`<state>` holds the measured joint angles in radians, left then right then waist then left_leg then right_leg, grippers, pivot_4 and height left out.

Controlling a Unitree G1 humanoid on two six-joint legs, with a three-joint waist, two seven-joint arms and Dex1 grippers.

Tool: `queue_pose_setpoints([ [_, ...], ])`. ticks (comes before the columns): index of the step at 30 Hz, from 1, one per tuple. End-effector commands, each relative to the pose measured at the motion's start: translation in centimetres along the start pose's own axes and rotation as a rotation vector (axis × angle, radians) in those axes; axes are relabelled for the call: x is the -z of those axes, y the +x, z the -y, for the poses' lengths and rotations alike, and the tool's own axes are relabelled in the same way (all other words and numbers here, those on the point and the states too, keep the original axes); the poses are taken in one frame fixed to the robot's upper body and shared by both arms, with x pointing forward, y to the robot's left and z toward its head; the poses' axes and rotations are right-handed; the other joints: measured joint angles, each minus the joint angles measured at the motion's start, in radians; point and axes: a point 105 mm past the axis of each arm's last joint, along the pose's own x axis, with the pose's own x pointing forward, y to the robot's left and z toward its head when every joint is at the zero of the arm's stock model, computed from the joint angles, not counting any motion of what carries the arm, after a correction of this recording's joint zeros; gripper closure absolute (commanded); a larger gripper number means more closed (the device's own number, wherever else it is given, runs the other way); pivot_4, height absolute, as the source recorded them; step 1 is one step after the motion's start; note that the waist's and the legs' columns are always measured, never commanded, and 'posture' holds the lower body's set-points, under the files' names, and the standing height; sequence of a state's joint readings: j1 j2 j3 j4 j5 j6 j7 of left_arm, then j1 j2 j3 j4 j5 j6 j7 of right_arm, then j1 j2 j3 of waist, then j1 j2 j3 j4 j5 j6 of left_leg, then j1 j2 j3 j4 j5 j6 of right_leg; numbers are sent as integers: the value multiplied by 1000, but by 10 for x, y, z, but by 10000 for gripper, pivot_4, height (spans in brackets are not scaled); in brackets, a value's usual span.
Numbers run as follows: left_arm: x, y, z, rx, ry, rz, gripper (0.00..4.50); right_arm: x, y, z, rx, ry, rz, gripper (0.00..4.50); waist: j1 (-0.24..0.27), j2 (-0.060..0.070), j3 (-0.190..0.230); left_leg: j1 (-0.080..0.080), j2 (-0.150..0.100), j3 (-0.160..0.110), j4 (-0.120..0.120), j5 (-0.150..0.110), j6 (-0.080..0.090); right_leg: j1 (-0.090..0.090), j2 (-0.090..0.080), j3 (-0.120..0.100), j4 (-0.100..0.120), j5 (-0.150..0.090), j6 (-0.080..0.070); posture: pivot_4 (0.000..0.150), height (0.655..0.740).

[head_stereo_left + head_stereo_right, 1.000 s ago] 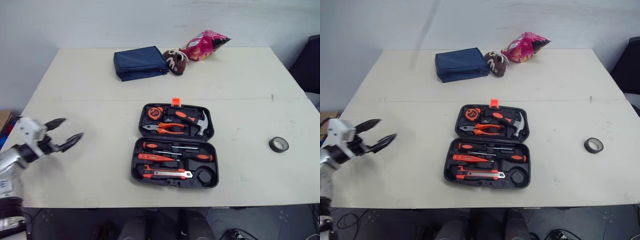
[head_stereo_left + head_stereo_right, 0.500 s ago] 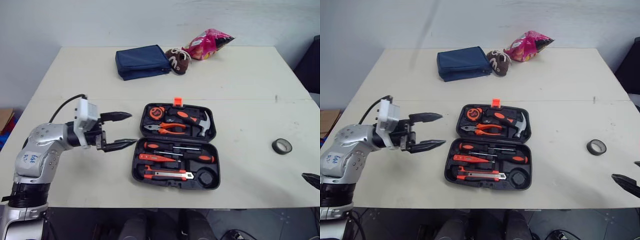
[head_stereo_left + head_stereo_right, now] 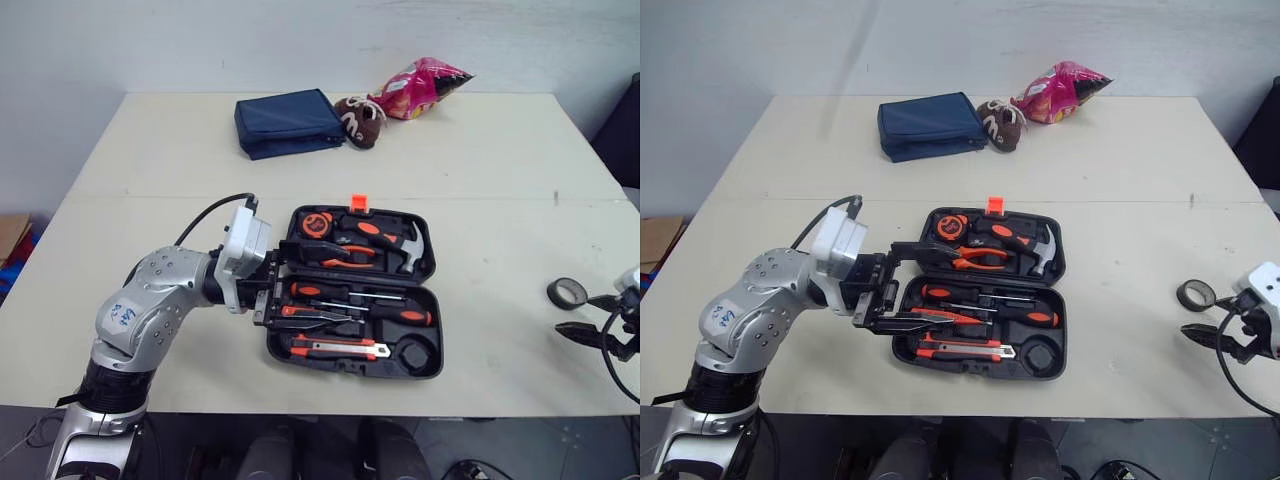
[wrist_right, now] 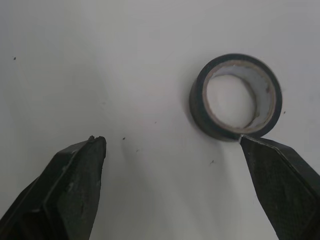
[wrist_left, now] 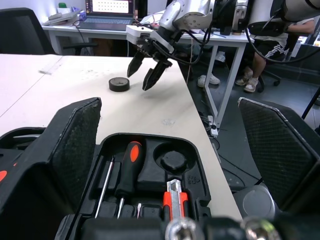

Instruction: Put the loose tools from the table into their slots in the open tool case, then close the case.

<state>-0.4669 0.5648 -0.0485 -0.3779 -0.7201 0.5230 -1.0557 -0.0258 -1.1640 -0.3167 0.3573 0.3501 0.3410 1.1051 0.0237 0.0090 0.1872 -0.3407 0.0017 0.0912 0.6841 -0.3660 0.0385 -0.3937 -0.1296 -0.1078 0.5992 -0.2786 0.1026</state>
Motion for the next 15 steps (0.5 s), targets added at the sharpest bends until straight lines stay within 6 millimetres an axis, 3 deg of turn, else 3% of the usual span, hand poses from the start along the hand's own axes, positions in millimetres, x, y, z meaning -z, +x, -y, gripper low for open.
queue_pose_setpoints([
  [1, -7, 1, 3, -3, 45, -1, 498, -3, 0, 4, -3, -32, -4, 0, 1, 0, 0, 0, 0, 0, 0, 0, 0, 0, 0, 0, 0, 0, 0, 1500, 7400],
  [11, -4, 1, 2, -7, 46, -8, 498, 0, 20, 11, 2, -19, -24, 0, -2, 0, 0, 0, 0, 0, 0, 0, 0, 0, 0, 0, 0, 0, 0, 1500, 7400],
  [14, -4, 1, 2, -7, 50, -10, 0, 1, 22, 8, -34, -14, -42, 8268, -1, 0, 0, 0, 0, 0, 0, 0, 0, 0, 0, 0, 0, 0, 0, 1500, 7400],
  [15, -4, 1, 1, -10, 52, -5, 0, 1, 23, 8, -40, -25, -49, 13833, 1, 0, 0, 0, 0, 0, 0, 0, 0, 0, 0, 0, 0, 0, 0, 1500, 7400],
])
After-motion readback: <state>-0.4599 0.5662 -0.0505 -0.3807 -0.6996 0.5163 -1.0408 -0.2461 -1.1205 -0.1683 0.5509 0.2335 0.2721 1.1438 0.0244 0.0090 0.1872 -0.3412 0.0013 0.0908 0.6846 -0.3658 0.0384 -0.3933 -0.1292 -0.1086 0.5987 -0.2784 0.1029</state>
